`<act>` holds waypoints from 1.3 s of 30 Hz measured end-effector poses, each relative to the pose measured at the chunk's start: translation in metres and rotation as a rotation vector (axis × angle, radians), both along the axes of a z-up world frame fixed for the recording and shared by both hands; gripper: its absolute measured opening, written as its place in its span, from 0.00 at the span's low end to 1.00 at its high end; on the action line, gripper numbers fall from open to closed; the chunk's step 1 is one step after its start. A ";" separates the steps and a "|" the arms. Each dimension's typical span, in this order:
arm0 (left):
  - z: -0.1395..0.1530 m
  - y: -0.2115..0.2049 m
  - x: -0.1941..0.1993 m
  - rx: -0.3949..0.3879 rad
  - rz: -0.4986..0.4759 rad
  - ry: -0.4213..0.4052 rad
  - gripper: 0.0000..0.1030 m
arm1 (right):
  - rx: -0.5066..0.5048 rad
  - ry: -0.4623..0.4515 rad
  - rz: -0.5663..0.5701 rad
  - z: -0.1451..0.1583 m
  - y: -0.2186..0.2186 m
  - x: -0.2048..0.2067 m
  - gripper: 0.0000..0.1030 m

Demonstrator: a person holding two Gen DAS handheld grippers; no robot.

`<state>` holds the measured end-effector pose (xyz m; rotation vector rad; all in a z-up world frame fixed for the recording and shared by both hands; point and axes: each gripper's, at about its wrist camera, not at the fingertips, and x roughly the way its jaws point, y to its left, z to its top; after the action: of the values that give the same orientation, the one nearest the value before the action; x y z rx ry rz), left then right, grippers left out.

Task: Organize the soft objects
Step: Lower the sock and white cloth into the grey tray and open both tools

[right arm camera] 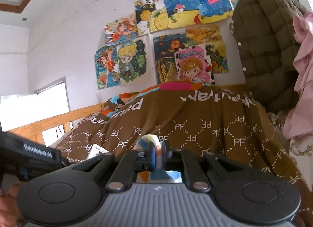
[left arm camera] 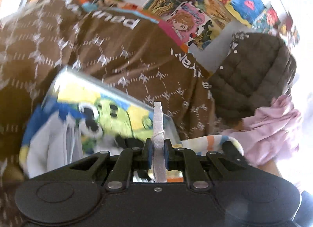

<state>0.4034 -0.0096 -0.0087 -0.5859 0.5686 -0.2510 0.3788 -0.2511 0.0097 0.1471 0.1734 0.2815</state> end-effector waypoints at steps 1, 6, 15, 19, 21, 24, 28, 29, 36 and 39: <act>-0.001 -0.003 0.006 0.032 -0.001 -0.014 0.12 | 0.017 0.004 -0.004 -0.002 -0.001 0.007 0.08; -0.012 -0.017 0.025 0.185 -0.030 -0.036 0.12 | 0.101 0.043 0.002 -0.010 -0.006 0.035 0.08; -0.030 -0.019 0.037 0.296 -0.085 -0.018 0.14 | 0.064 0.187 0.043 -0.024 0.006 0.059 0.08; -0.036 -0.020 0.039 0.288 -0.083 -0.002 0.14 | 0.037 0.249 0.046 -0.035 0.015 0.063 0.13; -0.039 -0.017 0.039 0.263 -0.067 0.012 0.15 | 0.029 0.268 0.047 -0.040 0.018 0.064 0.15; -0.043 -0.010 0.038 0.223 -0.043 0.035 0.16 | 0.024 0.303 0.052 -0.046 0.021 0.066 0.17; -0.047 -0.002 0.039 0.181 -0.011 0.081 0.19 | 0.030 0.322 0.057 -0.048 0.022 0.066 0.38; -0.048 -0.001 0.038 0.176 -0.004 0.090 0.20 | 0.031 0.322 0.058 -0.048 0.022 0.066 0.42; -0.049 -0.002 0.033 0.200 0.038 0.124 0.31 | 0.025 0.321 0.050 -0.046 0.017 0.060 0.72; -0.048 -0.002 0.027 0.214 0.050 0.134 0.42 | 0.043 0.313 0.048 -0.040 0.012 0.056 0.82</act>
<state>0.4309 -0.0121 -0.0563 -0.4103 0.6996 -0.1015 0.4353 -0.2390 -0.0306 0.2294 0.4823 0.3088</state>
